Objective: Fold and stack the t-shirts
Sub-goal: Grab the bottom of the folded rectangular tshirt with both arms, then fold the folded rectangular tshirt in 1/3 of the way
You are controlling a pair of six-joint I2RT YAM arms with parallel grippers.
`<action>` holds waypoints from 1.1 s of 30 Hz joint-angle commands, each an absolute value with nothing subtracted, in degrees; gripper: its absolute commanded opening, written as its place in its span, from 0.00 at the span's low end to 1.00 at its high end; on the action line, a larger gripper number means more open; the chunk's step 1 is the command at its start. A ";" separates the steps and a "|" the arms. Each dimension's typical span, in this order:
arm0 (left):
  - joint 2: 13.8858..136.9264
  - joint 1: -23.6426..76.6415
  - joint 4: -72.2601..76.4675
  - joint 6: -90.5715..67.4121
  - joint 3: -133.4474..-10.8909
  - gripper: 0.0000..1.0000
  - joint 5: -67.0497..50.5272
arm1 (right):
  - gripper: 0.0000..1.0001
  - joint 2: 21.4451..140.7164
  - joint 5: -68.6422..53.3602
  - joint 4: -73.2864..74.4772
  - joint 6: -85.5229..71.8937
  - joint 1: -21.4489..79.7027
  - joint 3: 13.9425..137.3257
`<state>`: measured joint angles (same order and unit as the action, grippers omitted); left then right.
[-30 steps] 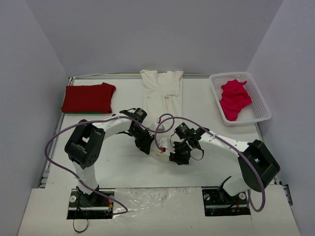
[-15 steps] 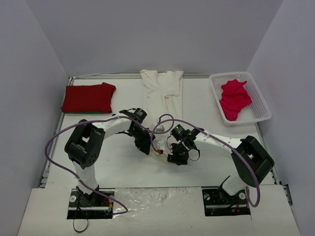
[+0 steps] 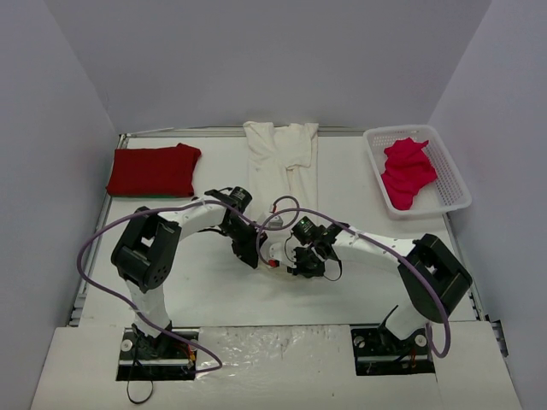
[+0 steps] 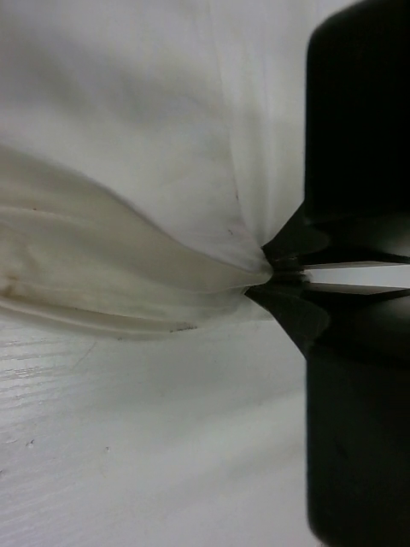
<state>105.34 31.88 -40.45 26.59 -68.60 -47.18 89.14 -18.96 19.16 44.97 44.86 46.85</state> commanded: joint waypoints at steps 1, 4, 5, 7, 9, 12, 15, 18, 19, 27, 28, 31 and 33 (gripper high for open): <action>104.24 30.85 -43.41 28.47 -71.01 0.02 -49.31 | 0.00 88.17 -16.88 25.83 43.51 45.26 47.89; 103.45 30.41 -45.17 29.53 -71.72 0.02 -49.13 | 0.00 85.88 -17.05 29.43 43.94 44.04 49.65; 103.19 30.32 -45.87 29.97 -71.98 0.02 -49.22 | 0.00 85.26 -17.22 30.31 43.86 43.60 50.09; 102.40 30.41 -48.06 31.89 -72.25 0.03 -48.60 | 0.00 83.77 -18.88 32.95 44.03 42.72 51.32; 101.34 30.76 -50.18 34.18 -72.60 0.03 -48.43 | 0.00 81.84 -19.42 35.06 44.03 41.49 51.94; 99.50 30.94 -51.06 34.80 -72.33 0.02 -48.43 | 0.00 79.64 -20.56 37.34 44.38 39.47 52.99; 98.18 31.29 -54.39 36.73 -73.30 0.02 -48.17 | 0.00 78.31 -23.55 39.19 45.00 37.45 54.49; 97.82 31.46 -58.86 39.28 -75.49 0.02 -48.34 | 0.00 77.87 -24.44 41.57 45.88 36.74 56.33; 98.00 31.64 -60.28 39.81 -76.28 0.02 -48.08 | 0.00 77.87 -24.09 41.92 45.62 36.74 56.86; 97.39 32.61 -65.39 42.19 -77.70 0.02 -47.55 | 0.00 77.78 -25.31 47.10 46.05 36.39 60.55; 97.12 32.69 -65.56 42.36 -77.43 0.02 -47.55 | 0.00 77.78 -25.57 47.81 46.40 36.21 60.99; 95.89 32.87 -67.49 43.94 -77.60 0.02 -47.55 | 0.00 77.26 -26.01 50.01 46.93 36.04 62.31; 95.98 32.87 -71.34 45.78 -78.92 0.02 -47.98 | 0.00 76.82 -26.80 51.85 47.54 35.95 63.01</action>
<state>99.66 32.77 -61.47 40.82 -77.12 -48.56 79.15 -27.31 42.70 46.72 37.08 60.69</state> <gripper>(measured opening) 0.061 0.034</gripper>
